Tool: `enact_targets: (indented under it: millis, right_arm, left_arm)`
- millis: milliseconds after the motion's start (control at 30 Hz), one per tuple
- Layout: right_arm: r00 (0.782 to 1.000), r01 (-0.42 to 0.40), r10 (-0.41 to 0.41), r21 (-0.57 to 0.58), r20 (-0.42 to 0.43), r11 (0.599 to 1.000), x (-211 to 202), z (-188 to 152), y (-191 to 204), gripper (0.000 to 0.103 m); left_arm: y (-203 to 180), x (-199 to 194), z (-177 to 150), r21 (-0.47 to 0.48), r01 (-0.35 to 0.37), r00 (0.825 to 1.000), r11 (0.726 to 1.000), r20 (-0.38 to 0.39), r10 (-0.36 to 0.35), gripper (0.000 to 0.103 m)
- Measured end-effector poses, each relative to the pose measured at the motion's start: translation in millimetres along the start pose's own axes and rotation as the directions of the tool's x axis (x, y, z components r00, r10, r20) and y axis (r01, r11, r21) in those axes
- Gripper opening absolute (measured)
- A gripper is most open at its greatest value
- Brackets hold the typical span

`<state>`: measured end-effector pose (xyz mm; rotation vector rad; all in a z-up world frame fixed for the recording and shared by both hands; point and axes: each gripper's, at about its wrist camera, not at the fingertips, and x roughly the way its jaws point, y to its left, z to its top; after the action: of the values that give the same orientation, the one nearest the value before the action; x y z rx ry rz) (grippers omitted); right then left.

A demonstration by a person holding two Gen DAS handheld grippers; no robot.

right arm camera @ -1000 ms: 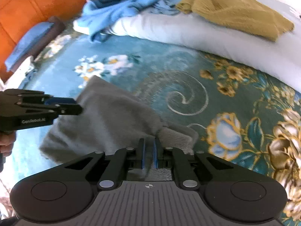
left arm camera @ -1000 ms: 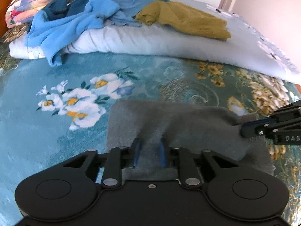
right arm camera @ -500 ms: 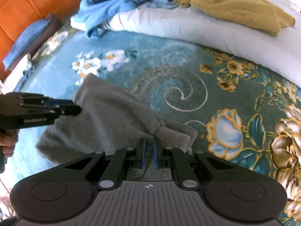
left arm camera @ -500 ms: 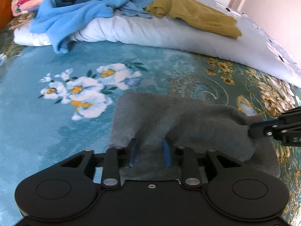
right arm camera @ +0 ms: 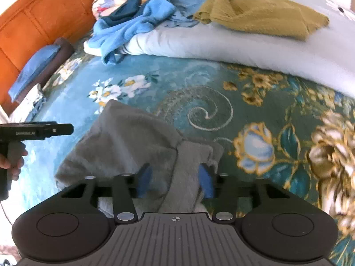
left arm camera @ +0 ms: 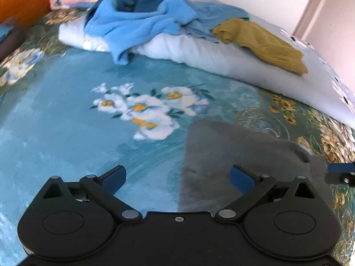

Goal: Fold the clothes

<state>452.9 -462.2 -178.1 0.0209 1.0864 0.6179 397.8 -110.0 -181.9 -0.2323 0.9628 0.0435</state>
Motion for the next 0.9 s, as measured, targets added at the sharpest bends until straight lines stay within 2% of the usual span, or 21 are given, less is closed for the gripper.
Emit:
enact_targets:
  millis: [33, 100, 233, 333, 367, 433, 600, 733, 900]
  right_arm:
    - [1.0, -0.01, 0.01, 0.01, 0.004, 1.0, -1.1, -2.8, -2.1, 0.073]
    - [1.0, -0.026, 0.026, 0.037, 0.001, 0.999, -1.0, -8.4, -6.1, 0.085]
    - [0.998, -0.058, 0.061, 0.131, -0.017, 0.99, 3.9, -19.3, -18.0, 0.092]
    - [0.995, -0.095, 0.102, 0.213, -0.022, 0.972, 9.6, -27.0, -28.4, 0.097]
    - [0.993, -0.112, 0.12, 0.234, -0.021, 0.966, 11.6, -29.8, -31.1, 0.102]
    - [0.988, -0.141, 0.151, 0.271, -0.015, 0.952, 15.2, -35.0, -35.9, 0.102]
    - [0.985, -0.169, 0.17, 0.366, 0.031, 0.915, 21.4, -45.3, -51.4, 0.102]
    - [0.977, -0.203, 0.212, 0.431, 0.029, 0.879, 33.4, -51.4, -63.6, 0.102]
    - [0.972, -0.22, 0.236, 0.435, 0.017, 0.873, 48.0, -54.0, -69.9, 0.103]
  left_arm:
    - [3.1, 0.6, -0.6, -0.003, -0.001, 1.0, 1.0, -0.008, 0.001, 0.101]
    - [8.1, 1.7, -2.7, -0.004, 0.014, 1.0, 1.0, -0.028, -0.014, 0.101]
    - [13.5, 4.2, -9.8, 0.017, 0.042, 0.998, 0.999, -0.054, -0.041, 0.101]
    - [16.8, 11.3, -13.0, 0.024, 0.069, 0.992, 0.997, -0.108, -0.066, 0.101]
    - [18.2, 14.0, -14.0, 0.022, 0.08, 0.989, 0.997, -0.128, -0.077, 0.101]
    - [19.9, 17.1, -15.2, 0.011, 0.107, 0.985, 0.994, -0.137, -0.104, 0.101]
    - [22.9, 29.4, -11.5, -0.066, 0.229, 0.958, 0.971, -0.159, -0.237, 0.101]
    - [17.3, 45.0, -8.1, -0.076, 0.268, 0.942, 0.96, -0.186, -0.278, 0.101]
    - [7.7, 58.6, -9.5, -0.04, 0.307, 0.932, 0.951, -0.189, -0.309, 0.101]
